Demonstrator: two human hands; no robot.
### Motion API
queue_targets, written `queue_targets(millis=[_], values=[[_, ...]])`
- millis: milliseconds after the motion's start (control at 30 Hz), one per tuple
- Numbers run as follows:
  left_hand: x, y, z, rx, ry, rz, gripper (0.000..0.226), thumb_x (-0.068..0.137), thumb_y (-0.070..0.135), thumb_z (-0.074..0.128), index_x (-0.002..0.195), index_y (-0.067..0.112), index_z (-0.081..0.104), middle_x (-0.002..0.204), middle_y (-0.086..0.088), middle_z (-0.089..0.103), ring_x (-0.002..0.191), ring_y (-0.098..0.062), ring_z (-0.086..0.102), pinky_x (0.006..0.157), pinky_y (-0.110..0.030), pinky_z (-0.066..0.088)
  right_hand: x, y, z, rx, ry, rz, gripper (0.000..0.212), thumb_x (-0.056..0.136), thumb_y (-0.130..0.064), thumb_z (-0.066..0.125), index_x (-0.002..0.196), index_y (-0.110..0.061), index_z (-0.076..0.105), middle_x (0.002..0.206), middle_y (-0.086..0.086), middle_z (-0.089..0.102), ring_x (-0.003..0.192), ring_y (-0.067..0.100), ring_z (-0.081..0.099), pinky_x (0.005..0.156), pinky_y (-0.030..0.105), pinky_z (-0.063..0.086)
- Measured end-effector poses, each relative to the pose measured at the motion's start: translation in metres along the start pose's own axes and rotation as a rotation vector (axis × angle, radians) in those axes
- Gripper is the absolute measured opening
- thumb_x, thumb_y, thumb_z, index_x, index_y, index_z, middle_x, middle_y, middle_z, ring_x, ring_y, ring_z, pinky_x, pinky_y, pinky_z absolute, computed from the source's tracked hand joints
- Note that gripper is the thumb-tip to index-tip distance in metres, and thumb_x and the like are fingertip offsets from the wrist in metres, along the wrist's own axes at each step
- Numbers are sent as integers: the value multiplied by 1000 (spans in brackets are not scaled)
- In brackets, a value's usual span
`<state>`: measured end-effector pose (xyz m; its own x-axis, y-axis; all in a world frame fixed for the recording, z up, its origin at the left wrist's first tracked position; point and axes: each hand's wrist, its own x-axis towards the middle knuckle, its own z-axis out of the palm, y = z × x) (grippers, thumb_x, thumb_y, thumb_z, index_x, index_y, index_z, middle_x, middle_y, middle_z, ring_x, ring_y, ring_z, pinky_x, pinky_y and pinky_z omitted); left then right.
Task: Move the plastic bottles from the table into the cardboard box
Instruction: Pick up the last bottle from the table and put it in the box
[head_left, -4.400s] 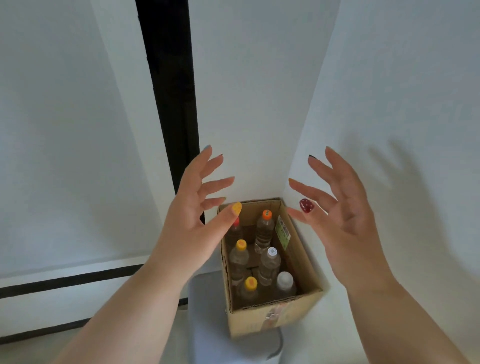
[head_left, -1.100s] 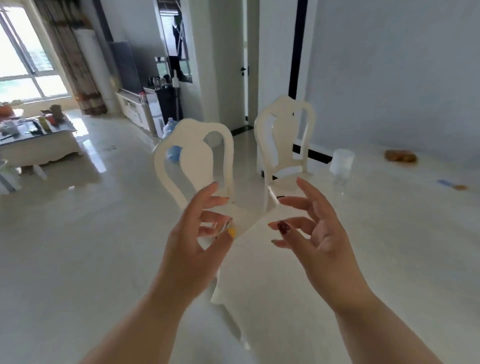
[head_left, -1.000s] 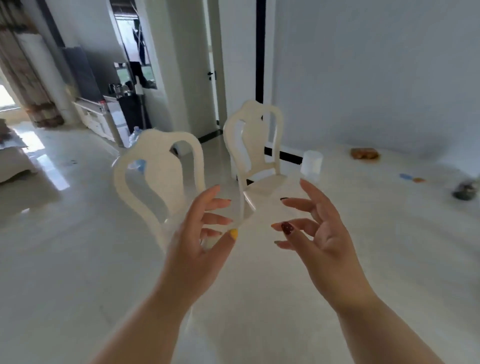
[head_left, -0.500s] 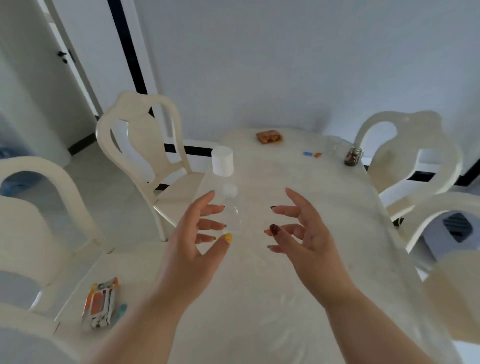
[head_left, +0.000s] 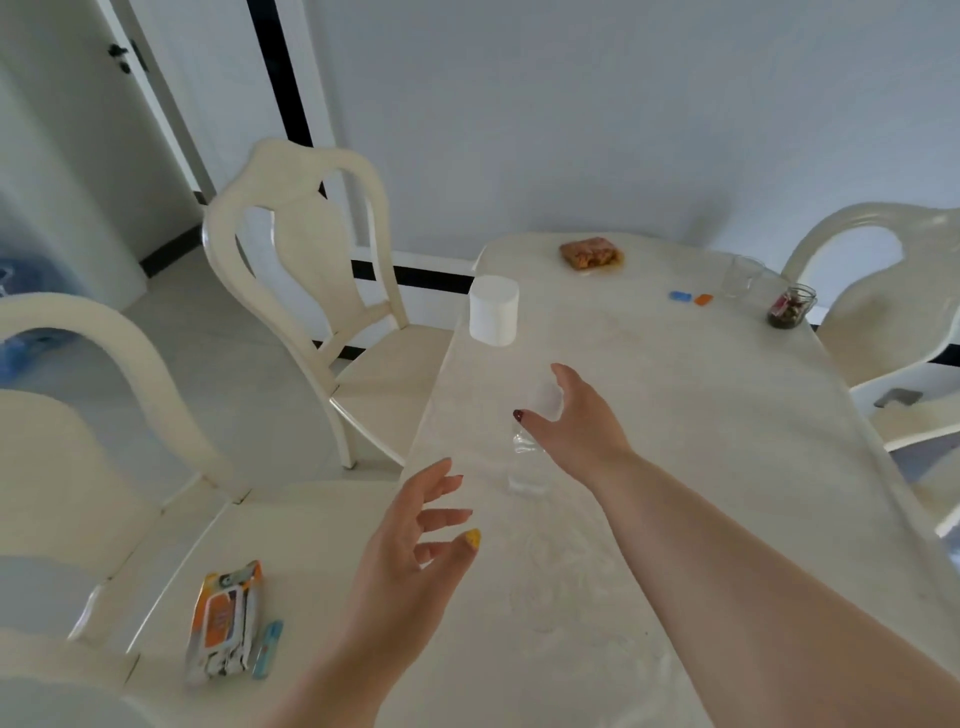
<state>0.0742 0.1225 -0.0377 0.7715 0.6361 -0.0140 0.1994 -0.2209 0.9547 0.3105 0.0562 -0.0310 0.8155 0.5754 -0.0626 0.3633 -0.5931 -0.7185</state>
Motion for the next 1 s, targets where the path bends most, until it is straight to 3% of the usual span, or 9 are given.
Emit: queue_targets(millis=[133,267,367,433,567,667,733,867,1000], values=[[2,-10,-4,-11,-16,-65,60,92,12,68,134,51,49,128,31,61,112,2,66,84,-27,55,12,9,14,15,30,40,56,86,-35,70,136,-25,47,117,-6,63,107,21,59,80,30,42],[3,-12,-5,-22,-20,-77,57,93,14,67,134,49,49,127,31,61,112,3,65,81,-20,55,12,18,21,103,55,26,32,88,-29,70,111,-29,48,88,-20,55,92,18,58,67,28,39],[2,-12,-3,-62,-38,-95,53,90,23,67,133,50,50,126,33,61,112,4,65,80,-14,54,3,17,17,116,96,6,29,86,-31,71,105,-30,49,88,-17,57,91,20,59,69,30,41],[1,-14,-2,-92,-53,-134,54,82,33,63,130,52,51,126,32,62,112,3,66,80,-19,55,-10,13,7,109,133,-25,30,86,-34,71,108,-27,53,93,-11,61,92,21,61,70,32,44],[1,-19,6,-249,-105,-318,47,78,48,62,125,46,61,128,22,67,110,-1,69,96,-36,55,-44,-7,-32,121,214,-131,32,86,-37,74,110,-25,57,96,-8,65,86,17,60,73,34,50],[0,-16,20,-562,-153,-550,42,96,53,52,125,27,66,132,6,69,115,-15,70,94,-43,56,-79,-25,-72,158,290,-209,30,84,-35,76,107,-26,60,94,-15,66,87,4,60,70,15,46],[-2,-8,32,-712,-221,-655,55,100,57,39,128,17,64,136,-2,67,122,-25,66,101,-49,51,-106,-37,-101,187,342,-245,27,84,-35,76,106,-28,61,93,-17,67,88,-1,59,70,9,44],[-11,20,58,-905,-313,-718,73,97,63,36,132,4,61,136,-14,66,128,-33,60,105,-52,46,-169,-52,-162,162,468,-273,26,84,-40,75,104,-27,64,86,-12,68,72,1,56,67,13,43],[-39,53,99,-1009,-422,-714,79,97,63,37,131,-5,59,130,-22,69,127,-34,62,103,-49,47,-240,-47,-213,160,568,-215,25,81,-45,75,101,-32,66,84,-5,73,70,15,65,72,42,59]])
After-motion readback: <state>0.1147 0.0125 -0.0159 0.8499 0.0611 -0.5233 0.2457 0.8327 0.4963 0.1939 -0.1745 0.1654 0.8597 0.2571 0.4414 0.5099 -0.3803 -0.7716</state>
